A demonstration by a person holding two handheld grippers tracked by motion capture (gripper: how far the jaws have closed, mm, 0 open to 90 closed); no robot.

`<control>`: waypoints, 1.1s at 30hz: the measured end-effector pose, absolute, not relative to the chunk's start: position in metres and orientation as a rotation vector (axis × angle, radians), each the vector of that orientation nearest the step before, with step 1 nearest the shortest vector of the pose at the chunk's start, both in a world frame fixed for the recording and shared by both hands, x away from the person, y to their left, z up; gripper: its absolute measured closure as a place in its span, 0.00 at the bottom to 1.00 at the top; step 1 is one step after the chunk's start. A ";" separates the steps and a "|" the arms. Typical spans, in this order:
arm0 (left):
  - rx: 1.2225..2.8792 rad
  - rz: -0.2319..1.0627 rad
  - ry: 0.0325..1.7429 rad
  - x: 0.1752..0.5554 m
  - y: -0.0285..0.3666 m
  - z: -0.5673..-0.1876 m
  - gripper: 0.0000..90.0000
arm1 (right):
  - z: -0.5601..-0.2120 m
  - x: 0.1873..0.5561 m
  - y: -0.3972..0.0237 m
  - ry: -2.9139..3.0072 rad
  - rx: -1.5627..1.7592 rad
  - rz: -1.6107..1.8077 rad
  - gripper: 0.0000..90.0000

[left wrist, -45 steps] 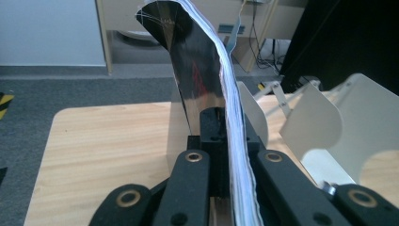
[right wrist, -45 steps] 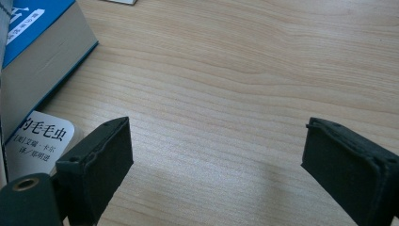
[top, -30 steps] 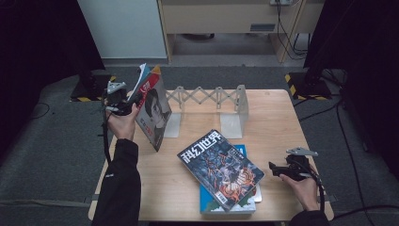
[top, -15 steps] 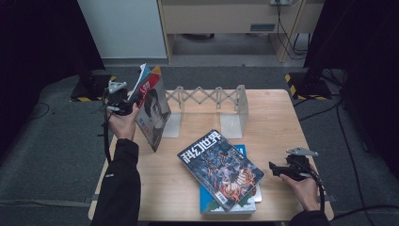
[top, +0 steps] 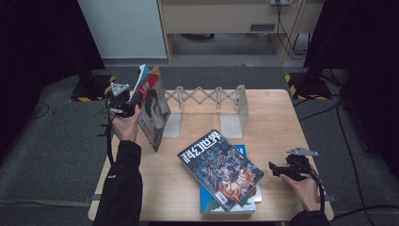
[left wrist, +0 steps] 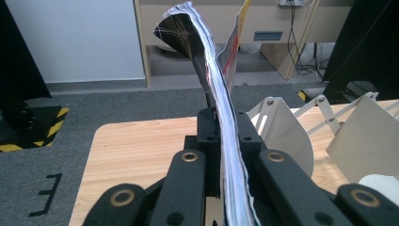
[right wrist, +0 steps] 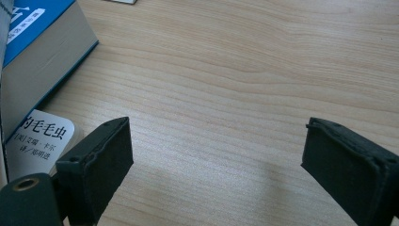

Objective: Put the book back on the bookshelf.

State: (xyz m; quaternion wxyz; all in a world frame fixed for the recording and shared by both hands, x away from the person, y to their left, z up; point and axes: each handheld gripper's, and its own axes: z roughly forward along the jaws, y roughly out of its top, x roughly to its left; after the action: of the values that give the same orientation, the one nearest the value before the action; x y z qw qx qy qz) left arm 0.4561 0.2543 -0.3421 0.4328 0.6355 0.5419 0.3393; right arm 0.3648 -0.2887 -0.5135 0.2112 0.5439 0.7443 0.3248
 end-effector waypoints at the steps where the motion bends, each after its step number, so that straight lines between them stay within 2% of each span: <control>1: 1.584 0.850 1.348 0.456 0.254 -0.342 0.91 | -0.514 0.365 -0.289 2.071 1.506 0.902 0.10; 9: 1.560 0.841 1.331 0.453 0.258 -0.342 0.85 | -0.513 0.365 -0.289 2.071 1.504 0.904 0.10; 11: 1.555 0.831 1.317 0.452 0.260 -0.343 0.79 | -0.513 0.365 -0.289 2.071 1.504 0.904 0.10; 12: 1.544 0.839 1.307 0.451 0.260 -0.343 0.71 | -0.513 0.365 -0.289 2.071 1.500 0.904 0.10; 14: 1.516 0.849 1.288 0.448 0.262 -0.345 0.69 | -0.513 0.365 -0.288 2.069 1.502 0.905 0.10; 21: 1.467 0.840 1.234 0.431 0.275 -0.344 0.52 | -0.511 0.364 -0.289 2.052 1.507 0.913 0.11; 29: 1.402 0.772 1.176 0.397 0.281 -0.347 0.42 | -0.505 0.363 -0.288 2.033 1.494 0.960 0.12; 33: 1.402 0.791 1.155 0.380 0.282 -0.355 0.39 | -0.501 0.362 -0.289 2.018 1.482 0.972 0.14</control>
State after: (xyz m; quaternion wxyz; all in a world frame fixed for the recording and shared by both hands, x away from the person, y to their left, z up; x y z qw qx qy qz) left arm 0.3802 0.2815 -0.3548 0.5483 0.5918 0.4877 0.3338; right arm 0.3622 -0.2889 -0.5008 0.2260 0.5375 0.7319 0.3527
